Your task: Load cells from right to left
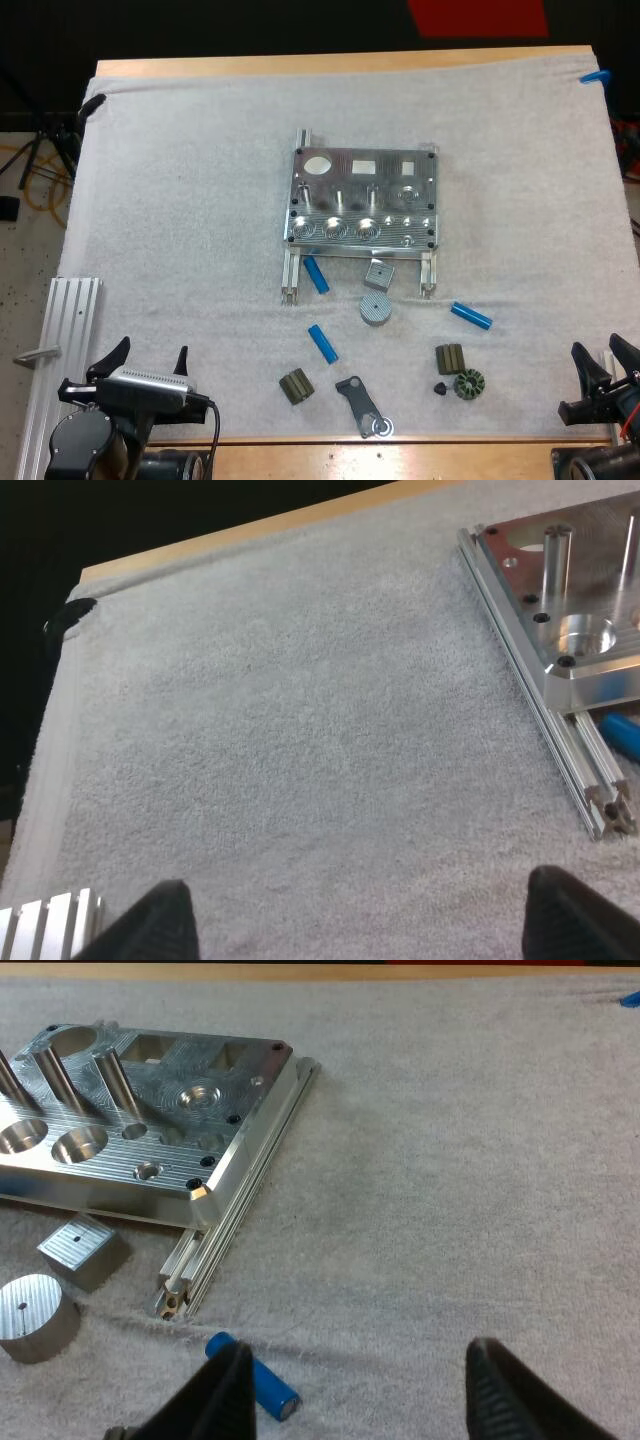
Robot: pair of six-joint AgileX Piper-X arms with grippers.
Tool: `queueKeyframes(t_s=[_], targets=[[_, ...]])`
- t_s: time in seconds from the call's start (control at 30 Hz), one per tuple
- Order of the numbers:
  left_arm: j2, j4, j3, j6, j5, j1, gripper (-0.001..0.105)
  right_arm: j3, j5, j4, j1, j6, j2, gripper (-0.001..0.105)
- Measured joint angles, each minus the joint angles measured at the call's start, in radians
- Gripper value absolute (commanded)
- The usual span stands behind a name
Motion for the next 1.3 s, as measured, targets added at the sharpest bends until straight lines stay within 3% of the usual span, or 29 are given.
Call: queueKeyframes(t_s=[0.43, 0.77, 0.87, 1.03, 1.1, 1.17, 1.3], targets=[[0.0, -0.035, 0.0, -0.003, 0.007, 0.0, 0.066, 0.0, 0.0, 0.0, 0.0, 0.0, 0.0, 0.047], [0.06, -0.039, -0.132, -0.064, 0.057, 0.0, 0.066, -0.11, -0.009, 0.003, 0.0, 0.006, 0.059, 0.047], [0.142, -0.044, -0.164, -0.071, 0.097, 0.0, 0.064, -0.147, -0.056, 0.003, 0.0, 0.006, 0.121, 0.047], [0.245, -0.052, -0.185, -0.109, 0.195, -0.025, 0.047, -0.201, -0.141, 0.004, 0.0, 0.008, 0.211, 0.047], [0.29, -0.071, -0.185, -0.109, 0.273, -0.061, 0.048, -0.226, -0.163, 0.006, 0.0, 0.008, 0.247, 0.047], [0.321, -0.093, -0.185, -0.109, 0.299, -0.089, 0.052, -0.247, -0.173, 0.008, 0.0, 0.008, 0.273, 0.047], [0.382, -0.143, -0.185, -0.109, 0.293, -0.14, 0.06, -0.288, -0.195, 0.007, 0.0, 0.008, 0.316, 0.047]])
